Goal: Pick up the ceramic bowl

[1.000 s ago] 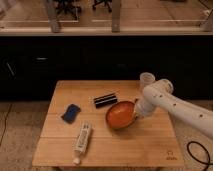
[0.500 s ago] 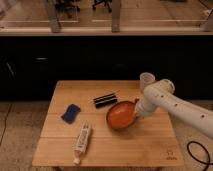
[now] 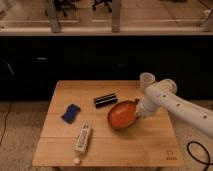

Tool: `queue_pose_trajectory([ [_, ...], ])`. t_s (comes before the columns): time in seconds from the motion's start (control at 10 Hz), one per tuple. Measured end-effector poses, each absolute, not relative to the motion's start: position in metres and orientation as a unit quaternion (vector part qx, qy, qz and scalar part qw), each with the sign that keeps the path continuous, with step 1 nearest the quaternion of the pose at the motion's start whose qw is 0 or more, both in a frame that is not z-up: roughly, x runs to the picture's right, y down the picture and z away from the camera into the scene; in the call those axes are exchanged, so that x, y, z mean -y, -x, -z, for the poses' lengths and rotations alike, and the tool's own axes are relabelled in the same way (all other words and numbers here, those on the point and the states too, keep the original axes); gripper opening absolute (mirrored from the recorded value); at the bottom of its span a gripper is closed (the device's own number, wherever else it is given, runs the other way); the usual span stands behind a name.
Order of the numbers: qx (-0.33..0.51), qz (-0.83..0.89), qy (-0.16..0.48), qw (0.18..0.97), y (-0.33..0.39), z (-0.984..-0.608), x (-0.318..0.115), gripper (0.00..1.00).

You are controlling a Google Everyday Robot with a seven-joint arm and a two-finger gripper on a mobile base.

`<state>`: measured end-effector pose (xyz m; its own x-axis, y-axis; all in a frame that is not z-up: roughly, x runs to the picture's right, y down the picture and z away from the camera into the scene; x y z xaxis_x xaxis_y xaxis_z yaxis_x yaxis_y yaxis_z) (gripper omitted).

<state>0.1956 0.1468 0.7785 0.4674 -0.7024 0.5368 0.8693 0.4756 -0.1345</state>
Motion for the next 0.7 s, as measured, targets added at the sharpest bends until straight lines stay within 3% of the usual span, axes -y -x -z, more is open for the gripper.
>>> queue_pose_trajectory([
  [0.7, 0.209, 0.477, 0.192, 0.831, -0.2061, -0.7743, -0.1437, 0.00],
])
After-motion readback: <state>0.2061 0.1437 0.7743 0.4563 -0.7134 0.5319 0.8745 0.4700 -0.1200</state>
